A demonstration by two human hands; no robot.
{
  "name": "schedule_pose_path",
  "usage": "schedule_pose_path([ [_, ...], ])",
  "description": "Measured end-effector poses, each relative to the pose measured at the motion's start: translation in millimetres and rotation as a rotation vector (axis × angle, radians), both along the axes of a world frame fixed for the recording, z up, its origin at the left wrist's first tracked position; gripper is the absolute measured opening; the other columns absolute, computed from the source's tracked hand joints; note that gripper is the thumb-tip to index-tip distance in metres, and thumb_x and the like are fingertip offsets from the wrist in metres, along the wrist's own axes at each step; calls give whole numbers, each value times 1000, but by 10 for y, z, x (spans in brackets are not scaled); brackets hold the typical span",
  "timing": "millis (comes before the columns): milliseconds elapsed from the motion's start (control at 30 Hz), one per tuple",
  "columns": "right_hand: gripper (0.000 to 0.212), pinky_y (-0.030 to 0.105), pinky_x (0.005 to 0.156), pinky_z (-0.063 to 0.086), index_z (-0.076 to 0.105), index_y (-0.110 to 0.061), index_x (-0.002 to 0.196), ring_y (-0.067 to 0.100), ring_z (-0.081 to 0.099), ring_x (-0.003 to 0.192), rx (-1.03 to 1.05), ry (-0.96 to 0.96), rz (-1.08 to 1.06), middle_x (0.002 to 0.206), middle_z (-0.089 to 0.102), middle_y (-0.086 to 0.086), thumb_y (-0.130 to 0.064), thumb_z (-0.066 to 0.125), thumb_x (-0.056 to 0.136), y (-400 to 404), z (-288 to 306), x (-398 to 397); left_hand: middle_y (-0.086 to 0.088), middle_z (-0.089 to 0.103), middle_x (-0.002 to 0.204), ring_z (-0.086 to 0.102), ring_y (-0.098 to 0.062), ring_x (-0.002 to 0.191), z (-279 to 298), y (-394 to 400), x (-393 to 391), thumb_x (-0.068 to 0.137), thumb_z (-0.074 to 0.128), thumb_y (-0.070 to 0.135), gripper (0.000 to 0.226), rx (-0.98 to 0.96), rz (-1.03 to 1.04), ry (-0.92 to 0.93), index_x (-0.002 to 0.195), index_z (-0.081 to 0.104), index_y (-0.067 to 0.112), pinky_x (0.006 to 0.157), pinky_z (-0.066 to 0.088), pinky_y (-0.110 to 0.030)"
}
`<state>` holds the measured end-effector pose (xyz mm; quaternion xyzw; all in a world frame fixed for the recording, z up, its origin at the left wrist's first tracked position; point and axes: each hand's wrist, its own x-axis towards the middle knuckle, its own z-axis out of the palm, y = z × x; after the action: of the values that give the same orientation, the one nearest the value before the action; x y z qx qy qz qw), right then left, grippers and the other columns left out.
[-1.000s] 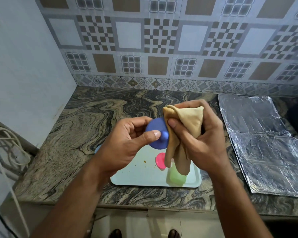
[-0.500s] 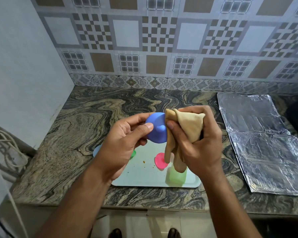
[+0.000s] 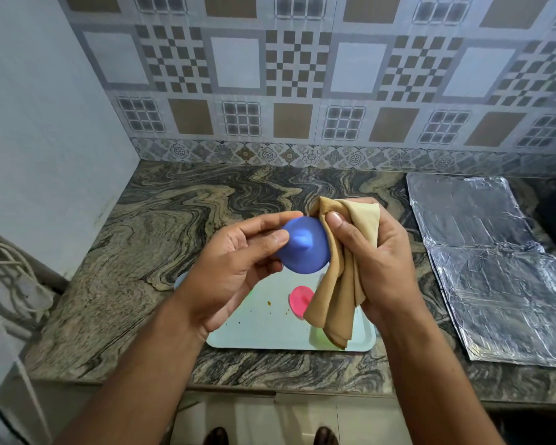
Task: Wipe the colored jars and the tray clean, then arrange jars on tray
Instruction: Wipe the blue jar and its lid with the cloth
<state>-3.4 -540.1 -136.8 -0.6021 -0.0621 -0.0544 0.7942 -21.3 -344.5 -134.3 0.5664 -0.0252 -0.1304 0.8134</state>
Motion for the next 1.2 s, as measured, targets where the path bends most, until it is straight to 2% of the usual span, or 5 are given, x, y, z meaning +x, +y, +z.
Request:
schedule_pose_path([
  [300, 19, 40, 79, 51, 71, -6, 101, 21, 64, 85, 83, 149, -119, 92, 72, 11, -16, 79, 87, 110, -95, -55, -7, 68, 123, 77, -19, 92, -34, -8, -90, 85, 79, 10, 29, 403, 111, -379, 112, 75, 22, 84, 56, -28],
  [500, 18, 52, 82, 53, 74, -13, 96, 23, 65, 85, 53, 212, -139, 91, 73, 10, -22, 85, 85, 158, -149, -75, 8, 76, 117, 73, -21, 110, -110, 40, -83, 84, 84, 25, 21, 654, 222, -527, 105, 79, 25, 88, 60, -38],
  [567, 22, 60, 82, 56, 74, -19, 91, 24, 62, 83, 19, 203, -180, 88, 71, 8, -33, 86, 79, 171, -172, -66, 11, 77, 117, 73, -18, 110, -115, 78, -77, 86, 84, 24, 20, 679, 233, -519, 105, 78, 26, 87, 59, -39],
  [933, 11, 33, 71, 49, 68, -17, 96, 15, 60, 79, -135, 93, -192, 84, 66, 2, -19, 79, 94, 172, -295, -134, 7, 74, 88, 71, -13, 85, -776, 1263, 228, 87, 83, 20, 13, 1107, 484, -218, 94, 71, 21, 78, 56, -30],
  [1200, 22, 69, 74, 58, 67, -21, 93, 33, 65, 78, -231, 70, -129, 87, 69, 12, -36, 81, 86, 359, -326, -264, -6, 73, 90, 70, -28, 82, -1470, 1579, 249, 87, 83, 21, 14, 1260, 397, -1, 93, 70, 18, 73, 57, -38],
])
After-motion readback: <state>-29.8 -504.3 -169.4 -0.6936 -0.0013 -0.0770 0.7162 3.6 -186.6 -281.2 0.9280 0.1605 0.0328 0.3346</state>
